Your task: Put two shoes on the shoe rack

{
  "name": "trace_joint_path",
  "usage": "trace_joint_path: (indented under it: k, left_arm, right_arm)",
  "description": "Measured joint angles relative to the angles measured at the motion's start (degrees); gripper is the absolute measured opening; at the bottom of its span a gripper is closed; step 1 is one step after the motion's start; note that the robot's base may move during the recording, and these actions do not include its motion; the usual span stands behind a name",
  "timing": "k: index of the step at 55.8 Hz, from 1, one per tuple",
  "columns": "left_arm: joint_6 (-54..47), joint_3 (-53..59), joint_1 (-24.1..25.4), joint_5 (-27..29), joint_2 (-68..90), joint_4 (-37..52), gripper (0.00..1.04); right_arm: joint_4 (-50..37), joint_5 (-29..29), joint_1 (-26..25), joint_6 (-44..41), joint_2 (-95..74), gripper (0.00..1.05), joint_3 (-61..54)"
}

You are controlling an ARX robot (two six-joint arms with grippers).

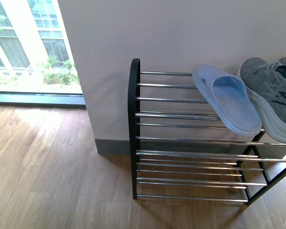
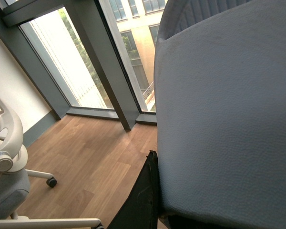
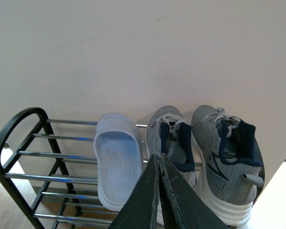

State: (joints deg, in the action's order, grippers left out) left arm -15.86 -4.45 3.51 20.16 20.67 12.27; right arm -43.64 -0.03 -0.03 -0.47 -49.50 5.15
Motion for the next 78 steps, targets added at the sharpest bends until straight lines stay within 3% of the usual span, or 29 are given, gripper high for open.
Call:
trace_joint_path:
  k: [10, 40, 78]
  left_arm:
    - [0.00, 0.00, 0.00, 0.00, 0.00, 0.00, 0.02]
    - [0.00, 0.00, 0.00, 0.00, 0.00, 0.00, 0.02]
    - [0.00, 0.00, 0.00, 0.00, 0.00, 0.00, 0.02]
  right_arm:
    - [0.31, 0.00, 0.00, 0.02, 4.31, 0.01, -3.56]
    - [18.05, 0.00, 0.02, 0.04, 23.71, 0.01, -4.02]
    - [31.04, 0.00, 0.02, 0.04, 37.00, 0.01, -4.04]
